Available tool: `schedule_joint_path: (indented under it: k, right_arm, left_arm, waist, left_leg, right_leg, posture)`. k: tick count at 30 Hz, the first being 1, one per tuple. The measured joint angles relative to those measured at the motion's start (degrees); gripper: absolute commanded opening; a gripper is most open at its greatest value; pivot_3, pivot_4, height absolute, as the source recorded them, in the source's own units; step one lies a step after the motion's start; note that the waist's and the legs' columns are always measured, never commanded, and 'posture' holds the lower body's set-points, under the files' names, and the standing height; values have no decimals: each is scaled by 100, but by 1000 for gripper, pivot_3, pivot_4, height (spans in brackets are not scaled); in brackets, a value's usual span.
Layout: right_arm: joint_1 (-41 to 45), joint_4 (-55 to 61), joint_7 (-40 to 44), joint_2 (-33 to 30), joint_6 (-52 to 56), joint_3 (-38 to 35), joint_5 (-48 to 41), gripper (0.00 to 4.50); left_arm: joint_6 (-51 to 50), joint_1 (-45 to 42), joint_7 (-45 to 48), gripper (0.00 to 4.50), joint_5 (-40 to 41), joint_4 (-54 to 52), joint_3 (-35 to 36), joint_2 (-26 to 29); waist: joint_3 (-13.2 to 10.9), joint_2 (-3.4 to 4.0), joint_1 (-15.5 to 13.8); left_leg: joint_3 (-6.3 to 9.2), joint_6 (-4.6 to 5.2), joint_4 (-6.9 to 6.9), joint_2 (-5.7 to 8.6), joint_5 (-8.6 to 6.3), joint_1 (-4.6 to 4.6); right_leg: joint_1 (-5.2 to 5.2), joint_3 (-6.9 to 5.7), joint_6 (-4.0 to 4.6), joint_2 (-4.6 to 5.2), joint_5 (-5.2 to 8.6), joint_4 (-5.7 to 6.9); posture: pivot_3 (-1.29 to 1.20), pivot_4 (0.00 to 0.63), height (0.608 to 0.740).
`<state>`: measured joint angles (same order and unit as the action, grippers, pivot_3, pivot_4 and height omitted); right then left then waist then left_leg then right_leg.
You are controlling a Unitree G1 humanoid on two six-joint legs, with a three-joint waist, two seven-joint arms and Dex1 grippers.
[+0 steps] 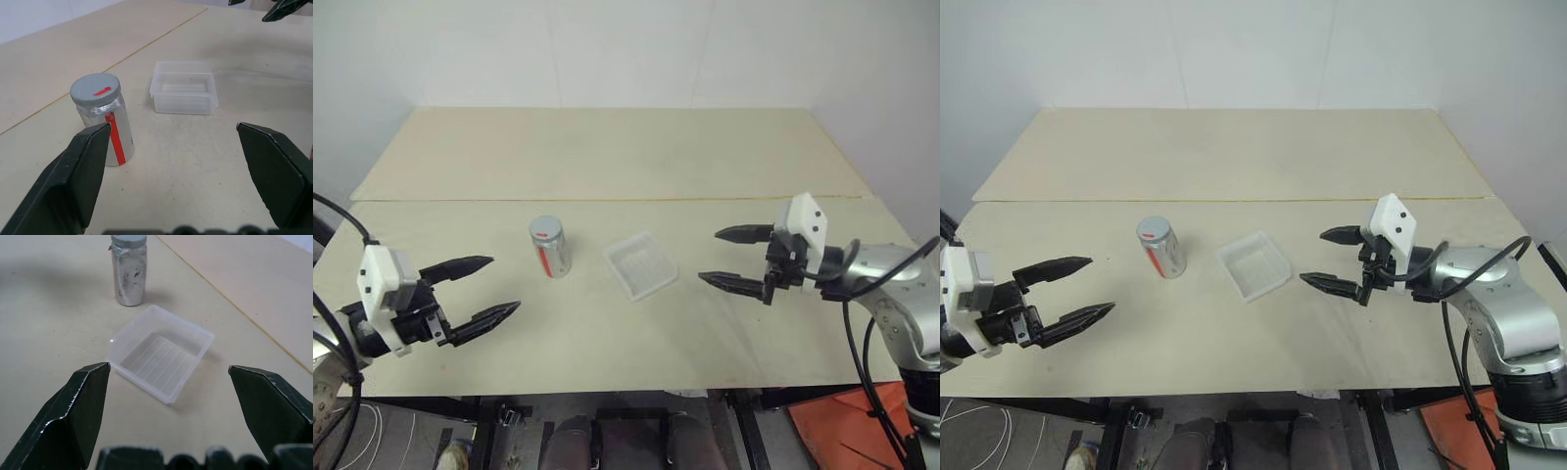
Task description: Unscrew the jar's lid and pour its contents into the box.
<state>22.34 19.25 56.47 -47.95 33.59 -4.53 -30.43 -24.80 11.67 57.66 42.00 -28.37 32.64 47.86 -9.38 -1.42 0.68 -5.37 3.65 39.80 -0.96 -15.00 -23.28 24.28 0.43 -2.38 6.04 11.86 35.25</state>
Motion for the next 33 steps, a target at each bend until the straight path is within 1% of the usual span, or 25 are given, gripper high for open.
schedule_joint_path:
  k: [7,11,13,16,19,23,28,33]
  right_arm:
    - [157,-146,11,127,-135,178,203,4500]
    - [255,-176,68,149,-171,177,224,4500]
    - [252,-193,73,149,-186,175,229,4500]
    - [235,-181,78,141,-202,155,227,4500]
    - [207,-169,43,132,-213,140,246,4500]
    - [199,-15,-34,103,-178,39,196,4500]
    - [169,137,-84,43,-175,-30,207,4500]
    - [161,227,-181,43,-153,-63,202,4500]
  left_arm:
    - [4,-103,-165,4454,-36,3,-61,-72]
    - [4,-269,-405,4454,-85,-2,-250,-212]
    - [1,-327,-674,4454,-189,-4,-496,-449]
    - [-54,-592,-1388,4454,-519,-1,-1029,-928]
    - [-76,-957,-2182,4454,-912,38,-1476,-1535]
    - [-46,-1227,-2891,4454,-1516,160,-2067,-2013]
    - [109,-1666,-3310,4454,-2040,635,-2496,-2410]
    - [460,-2036,-3555,4454,-2417,1262,-2644,-2727]
  waist:
    - [0,0,-10]
    - [0,0,-7]
    - [0,0,-11]
    - [0,0,-39]
    - [0,-1,-70]
    - [0,-2,-91]
    - [1,-2,-101]
    - [1,-2,-118]
  left_leg:
    - [0,0,1,1,0,0]
    - [0,0,0,1,0,0]
    - [0,0,0,2,0,0]
    - [5,0,1,2,0,0]
    - [7,1,4,4,0,0]
    - [7,1,2,5,0,-1]
    - [7,2,3,6,0,-1]
    - [8,2,3,7,0,-2]
  right_leg:
    - [-1,0,0,1,0,0]
    - [-2,1,-1,1,-1,-1]
    - [-3,0,-2,2,-2,0]
    - [-6,-1,-1,2,-3,1]
    - [-8,-1,-3,2,-6,3]
    - [-6,0,-3,1,-7,2]
    - [-7,1,-2,1,-7,2]
    - [-7,0,-3,1,-7,1]
  posture:
    - [0,150,740]
    - [0,150,740]
    - [0,150,740]
    - [0,150,740]
    - [0,150,740]
    - [0,150,740]
    - [0,150,740]
    - [0,150,740]
